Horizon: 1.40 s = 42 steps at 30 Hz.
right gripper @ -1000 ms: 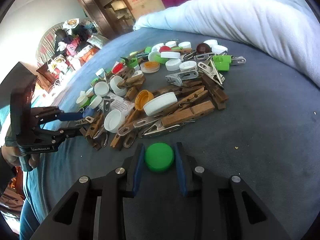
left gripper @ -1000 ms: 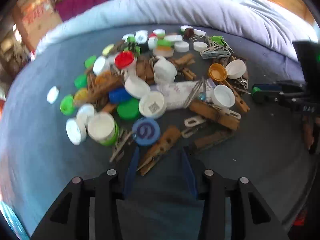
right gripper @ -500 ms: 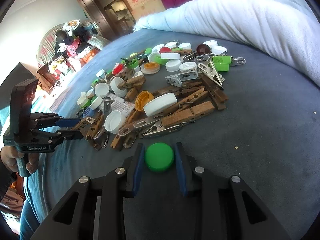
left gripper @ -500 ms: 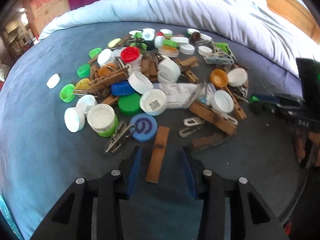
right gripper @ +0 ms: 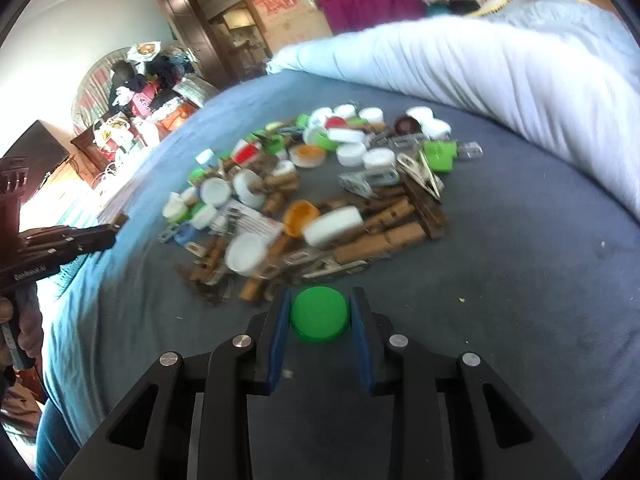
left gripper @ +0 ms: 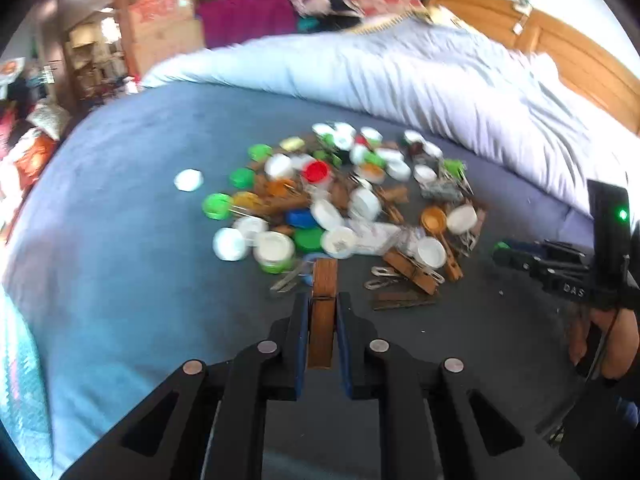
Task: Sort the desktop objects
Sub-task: 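Carry the clothespin and green cap over the basket with both grippers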
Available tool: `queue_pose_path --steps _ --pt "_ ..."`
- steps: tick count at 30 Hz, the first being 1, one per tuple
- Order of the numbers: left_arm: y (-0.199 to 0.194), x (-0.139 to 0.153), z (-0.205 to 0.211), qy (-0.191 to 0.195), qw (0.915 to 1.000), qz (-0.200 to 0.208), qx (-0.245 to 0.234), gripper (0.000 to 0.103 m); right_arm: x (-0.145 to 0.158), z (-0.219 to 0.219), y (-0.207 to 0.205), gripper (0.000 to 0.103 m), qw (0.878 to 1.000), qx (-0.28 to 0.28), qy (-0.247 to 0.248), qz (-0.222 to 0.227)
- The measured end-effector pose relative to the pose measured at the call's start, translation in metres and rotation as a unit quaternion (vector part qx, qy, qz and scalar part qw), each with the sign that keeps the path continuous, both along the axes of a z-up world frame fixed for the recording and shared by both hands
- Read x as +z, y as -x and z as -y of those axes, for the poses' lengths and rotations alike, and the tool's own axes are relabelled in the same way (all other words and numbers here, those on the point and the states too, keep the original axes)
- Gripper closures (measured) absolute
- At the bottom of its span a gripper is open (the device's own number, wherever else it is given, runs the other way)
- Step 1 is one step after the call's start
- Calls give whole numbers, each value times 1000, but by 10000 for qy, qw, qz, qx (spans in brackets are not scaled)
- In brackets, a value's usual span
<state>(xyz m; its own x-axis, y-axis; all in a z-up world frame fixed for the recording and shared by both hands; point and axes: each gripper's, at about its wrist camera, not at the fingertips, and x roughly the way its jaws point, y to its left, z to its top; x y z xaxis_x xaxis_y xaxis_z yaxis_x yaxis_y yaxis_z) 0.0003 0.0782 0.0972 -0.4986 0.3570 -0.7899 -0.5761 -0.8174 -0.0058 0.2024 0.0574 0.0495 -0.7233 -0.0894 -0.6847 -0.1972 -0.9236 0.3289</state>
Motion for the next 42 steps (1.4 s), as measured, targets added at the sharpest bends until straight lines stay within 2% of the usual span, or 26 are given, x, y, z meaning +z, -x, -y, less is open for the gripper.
queue_pose_path --steps 7,13,20,28,34,42 --pt "-7 50 62 -391 9955 -411 765 89 53 29 14 75 9984 254 -247 -430" --pt "-13 77 97 -462 9895 -696 1182 89 97 61 40 75 9949 553 -463 -708" --pt "-13 90 134 -413 9779 -812 1883 89 131 104 65 75 9904 906 -584 -865" --pt "-21 107 172 -279 9631 -1085 2448 89 165 157 88 75 9823 1350 -665 -1116" --pt "-26 118 203 -222 9534 -1212 2753 89 188 194 108 75 9758 1645 -708 -1252" --pt "-26 132 244 -213 9448 -1330 2988 89 212 245 132 75 9669 2004 -774 -1380"
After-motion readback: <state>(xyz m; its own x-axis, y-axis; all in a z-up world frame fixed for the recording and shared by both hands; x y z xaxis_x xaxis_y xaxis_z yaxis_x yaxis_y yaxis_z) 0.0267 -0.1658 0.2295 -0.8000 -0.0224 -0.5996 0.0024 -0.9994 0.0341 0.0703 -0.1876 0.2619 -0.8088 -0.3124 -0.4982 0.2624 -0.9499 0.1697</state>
